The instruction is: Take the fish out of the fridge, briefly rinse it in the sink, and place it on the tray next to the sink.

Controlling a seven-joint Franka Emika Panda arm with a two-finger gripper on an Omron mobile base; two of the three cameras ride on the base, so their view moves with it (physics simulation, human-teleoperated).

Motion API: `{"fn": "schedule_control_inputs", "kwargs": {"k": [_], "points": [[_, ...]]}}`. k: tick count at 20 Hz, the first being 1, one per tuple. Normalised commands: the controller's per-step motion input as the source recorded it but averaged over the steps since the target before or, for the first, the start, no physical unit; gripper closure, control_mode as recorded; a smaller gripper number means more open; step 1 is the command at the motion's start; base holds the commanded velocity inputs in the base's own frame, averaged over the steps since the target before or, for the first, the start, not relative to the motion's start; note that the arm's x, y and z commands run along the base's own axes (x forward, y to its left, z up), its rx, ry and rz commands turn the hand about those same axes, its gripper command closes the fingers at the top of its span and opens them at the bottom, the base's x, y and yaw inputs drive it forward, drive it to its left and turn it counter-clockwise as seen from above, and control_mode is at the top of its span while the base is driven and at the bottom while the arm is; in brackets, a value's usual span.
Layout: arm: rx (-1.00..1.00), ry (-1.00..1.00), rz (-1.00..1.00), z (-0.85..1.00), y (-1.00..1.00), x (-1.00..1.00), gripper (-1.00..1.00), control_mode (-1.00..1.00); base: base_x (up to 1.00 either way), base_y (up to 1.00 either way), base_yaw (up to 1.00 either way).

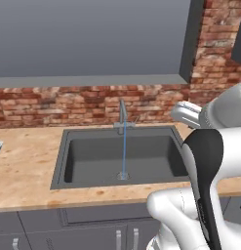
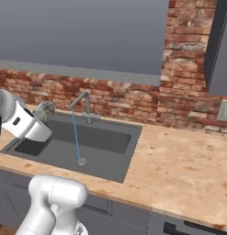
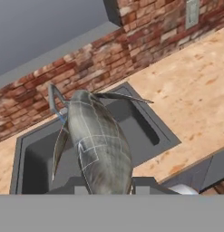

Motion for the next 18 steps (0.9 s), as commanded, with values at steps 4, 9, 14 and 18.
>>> {"fn": "schedule_control_inputs", "kwargs": {"k": [4,9,14,18], "points": [[0.00,0.00,0.00,0.00,0.00,0.00,1.00,1.00,0.36,0.00,-0.03],[0.22,0.19,0.06,0.00,-0.41,0.38,1.00,-1.00,0.00,0.00,0.00],[0.22,0.38,0.21,-0.02,-0.40,0.47,1.00,-1.00,0.00,0.00,0.00],[0.12,0.26,0.30,-0.23,-0.13,0.17,1.00,-1.00,0.00,0.00,0.00]]}}
